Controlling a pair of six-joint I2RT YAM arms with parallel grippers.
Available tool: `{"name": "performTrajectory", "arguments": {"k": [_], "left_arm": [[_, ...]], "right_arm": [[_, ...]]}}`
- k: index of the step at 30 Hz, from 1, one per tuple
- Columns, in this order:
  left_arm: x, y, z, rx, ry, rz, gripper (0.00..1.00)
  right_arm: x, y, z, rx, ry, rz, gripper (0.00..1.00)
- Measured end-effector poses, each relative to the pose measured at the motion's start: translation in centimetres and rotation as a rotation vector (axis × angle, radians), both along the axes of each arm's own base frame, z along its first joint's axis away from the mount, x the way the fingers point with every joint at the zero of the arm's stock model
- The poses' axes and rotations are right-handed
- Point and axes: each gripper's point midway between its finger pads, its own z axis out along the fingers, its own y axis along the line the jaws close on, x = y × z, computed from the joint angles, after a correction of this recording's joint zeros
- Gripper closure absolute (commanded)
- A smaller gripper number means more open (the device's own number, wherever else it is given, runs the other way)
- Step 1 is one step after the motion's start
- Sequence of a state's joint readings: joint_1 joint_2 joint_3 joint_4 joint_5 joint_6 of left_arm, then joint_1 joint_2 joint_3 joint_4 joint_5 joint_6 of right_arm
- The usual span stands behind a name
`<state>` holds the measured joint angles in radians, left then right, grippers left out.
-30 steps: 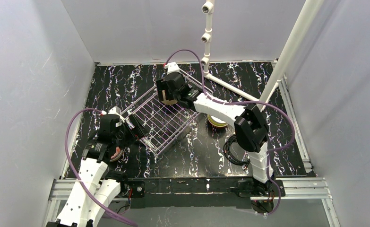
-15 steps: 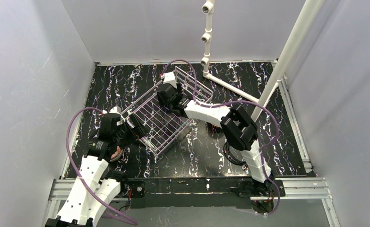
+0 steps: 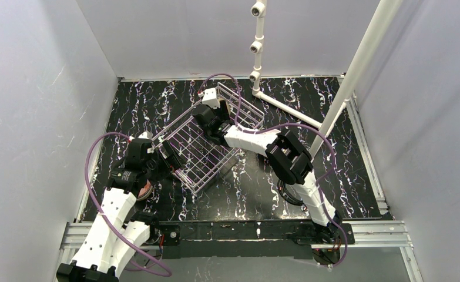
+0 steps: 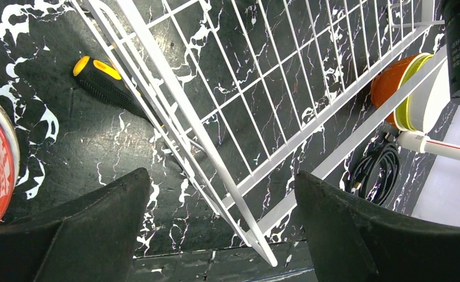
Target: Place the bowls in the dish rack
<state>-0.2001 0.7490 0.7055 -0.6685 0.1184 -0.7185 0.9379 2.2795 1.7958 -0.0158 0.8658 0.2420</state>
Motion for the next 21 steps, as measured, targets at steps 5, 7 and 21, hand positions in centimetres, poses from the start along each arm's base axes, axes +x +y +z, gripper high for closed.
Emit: {"name": "performTrajectory", "arguments": {"k": [5, 7, 21], "left_arm": [[0.1, 0.0, -0.1, -0.002, -0.002, 0.000, 0.08], [0.1, 0.0, -0.1, -0.003, -0.003, 0.001, 0.08], [-0.9, 0.2, 2.4, 0.001, -0.046, -0.012, 0.07]], "right_arm": [[0.6, -0.7, 0.3, -0.028, -0.030, -0.040, 0.29], [0.9, -0.9, 0.6, -0.030, -0.034, -0.054, 0.30], [0.8, -1.0, 1.9, -0.036, 0.031, -0.036, 0.27]]}}
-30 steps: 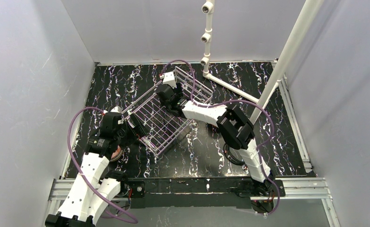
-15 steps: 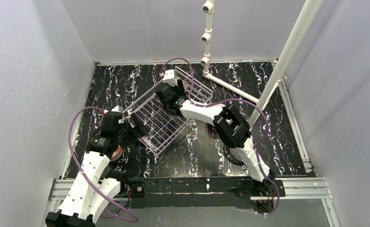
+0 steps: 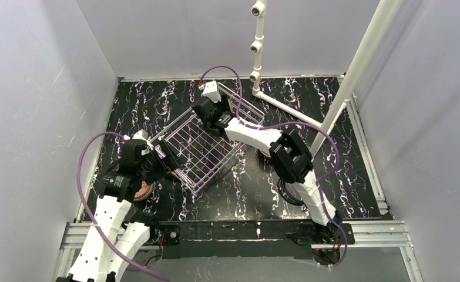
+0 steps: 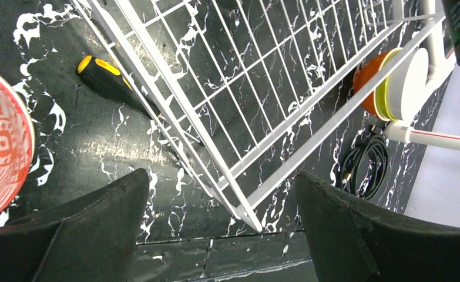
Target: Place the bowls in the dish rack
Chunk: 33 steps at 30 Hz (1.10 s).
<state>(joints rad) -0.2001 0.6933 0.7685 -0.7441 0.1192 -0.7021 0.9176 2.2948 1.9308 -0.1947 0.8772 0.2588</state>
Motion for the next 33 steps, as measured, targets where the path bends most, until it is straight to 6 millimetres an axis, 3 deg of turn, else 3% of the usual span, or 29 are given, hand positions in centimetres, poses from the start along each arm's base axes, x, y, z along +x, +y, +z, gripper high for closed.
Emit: {"name": "performTrajectory", "arguments": {"k": [4, 8, 14, 17, 20, 26, 29, 33], "left_arm": [[-0.9, 0.6, 2.0, 0.020, -0.044, -0.001, 0.06], [-2.1, 1.5, 2.9, 0.047, -0.071, 0.021, 0.06], [-4.1, 3.1, 3.0, 0.095, -0.068, 0.068, 0.05], [-4.8, 3.6, 3.4, 0.108, -0.071, 0.083, 0.05], [-5.5, 3.9, 4.0, 0.108, -0.088, 0.097, 0.05], [-6.4, 4.1, 4.2, 0.094, -0.101, 0.111, 0.04], [-6.5, 4.1, 4.2, 0.094, -0.097, 0.111, 0.05], [-6.5, 4.1, 4.3, 0.097, -0.084, 0.108, 0.04]], "right_arm": [[-1.4, 0.1, 0.8, -0.005, 0.070, 0.069, 0.26], [-3.8, -0.7, 4.4, 0.046, 0.106, 0.145, 0.26], [-7.5, -5.9, 11.4, 0.105, 0.054, 0.140, 0.24], [-8.3, -9.2, 13.2, 0.091, 0.026, 0.087, 0.27], [-8.6, -12.3, 12.3, 0.047, 0.039, 0.027, 0.34], [-10.9, -17.6, 5.1, -0.072, 0.201, -0.018, 0.36], [-12.6, -19.0, 3.3, -0.071, 0.276, 0.012, 0.36], [-13.3, -19.7, 2.8, -0.010, 0.312, 0.056, 0.38]]}}
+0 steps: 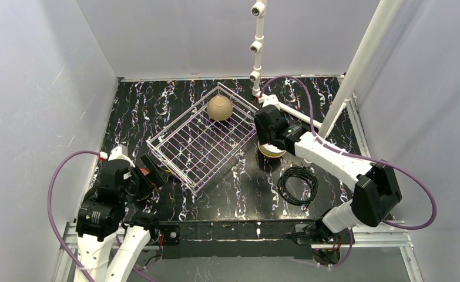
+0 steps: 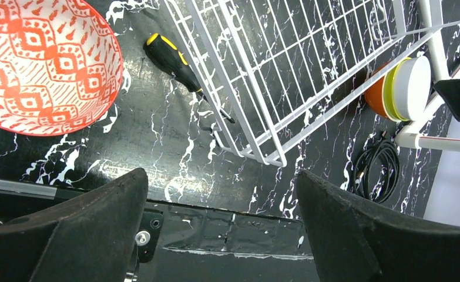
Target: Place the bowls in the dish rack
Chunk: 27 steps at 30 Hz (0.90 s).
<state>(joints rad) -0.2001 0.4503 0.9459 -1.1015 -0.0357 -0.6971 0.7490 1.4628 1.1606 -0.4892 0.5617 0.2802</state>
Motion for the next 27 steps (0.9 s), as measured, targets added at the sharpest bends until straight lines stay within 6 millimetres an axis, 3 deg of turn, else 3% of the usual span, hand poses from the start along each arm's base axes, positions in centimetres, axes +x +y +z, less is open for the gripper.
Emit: {"name": "performTrajectory", "arguments": {"k": [6, 10, 14, 19, 24, 27], "left_arm": [[0.0, -0.3, 0.1, -0.010, -0.003, -0.017, 0.04], [0.1, -0.5, 0.0, -0.018, -0.007, -0.019, 0.04], [0.2, -1.2, 0.1, -0.043, 0.006, -0.044, 0.04], [0.8, -1.6, 1.1, -0.050, 0.004, -0.064, 0.04], [1.5, -2.2, 1.5, -0.068, -0.008, -0.083, 0.04], [1.9, -2.4, 1.4, -0.071, 0.001, -0.090, 0.04]], "right_arm": [[-0.3, 0.7, -2.1, 0.064, 0.077, 0.102, 0.40], [-0.3, 1.4, -2.6, 0.090, 0.101, 0.146, 0.55], [0.0, 1.4, -4.4, 0.067, 0.150, 0.139, 0.64], [-0.1, 1.4, -5.7, 0.059, 0.187, 0.141, 0.63], [0.1, 1.8, -5.7, 0.077, 0.183, 0.152, 0.50], [0.0, 1.9, -5.7, 0.086, 0.189, 0.158, 0.48]]}}
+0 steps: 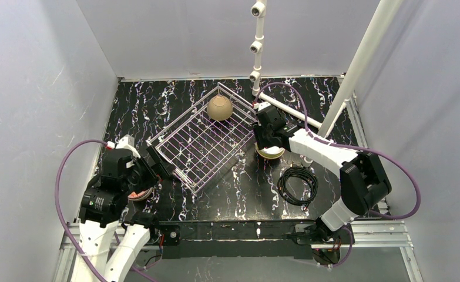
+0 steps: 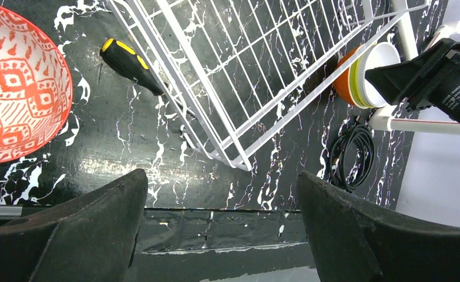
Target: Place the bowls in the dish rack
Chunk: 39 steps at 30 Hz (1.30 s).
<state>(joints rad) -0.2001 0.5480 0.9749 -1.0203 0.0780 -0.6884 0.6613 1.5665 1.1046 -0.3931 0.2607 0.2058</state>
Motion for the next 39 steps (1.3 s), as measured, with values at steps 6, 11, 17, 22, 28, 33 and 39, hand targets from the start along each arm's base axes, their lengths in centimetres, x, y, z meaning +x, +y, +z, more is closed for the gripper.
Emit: {"name": "performTrajectory", "arguments": {"k": [6, 11, 17, 22, 28, 33, 39], "left_arm": [[0.7, -0.1, -0.1, 0.001, 0.005, -0.001, 0.04], [1.6, -0.2, -0.2, 0.007, 0.008, 0.005, 0.04], [4.1, -0.6, -1.0, 0.031, 0.037, -0.007, 0.04], [6.1, -0.8, -2.6, 0.076, 0.101, -0.040, 0.04], [6.6, -0.7, -1.8, 0.101, 0.038, -0.071, 0.04], [6.7, -0.7, -1.0, 0.109, -0.009, -0.082, 0.03], [7.1, -0.6, -1.1, 0.123, -0.021, -0.093, 0.03]], "right_arm": [[-0.5, 0.2, 1.1, 0.034, -0.002, 0.009, 0.55], [-1.1, 0.6, 3.4, 0.101, -0.030, 0.023, 0.63], [-1.8, 1.5, 3.7, 0.134, -0.008, 0.081, 0.55], [-2.2, 1.8, 1.8, 0.111, 0.048, 0.110, 0.61], [-2.3, 1.8, -0.6, 0.065, 0.101, 0.128, 0.82], [-1.9, 2.0, -1.3, 0.038, 0.121, 0.140, 0.97], [-1.8, 1.9, -0.3, 0.034, 0.112, 0.142, 0.99]]}}
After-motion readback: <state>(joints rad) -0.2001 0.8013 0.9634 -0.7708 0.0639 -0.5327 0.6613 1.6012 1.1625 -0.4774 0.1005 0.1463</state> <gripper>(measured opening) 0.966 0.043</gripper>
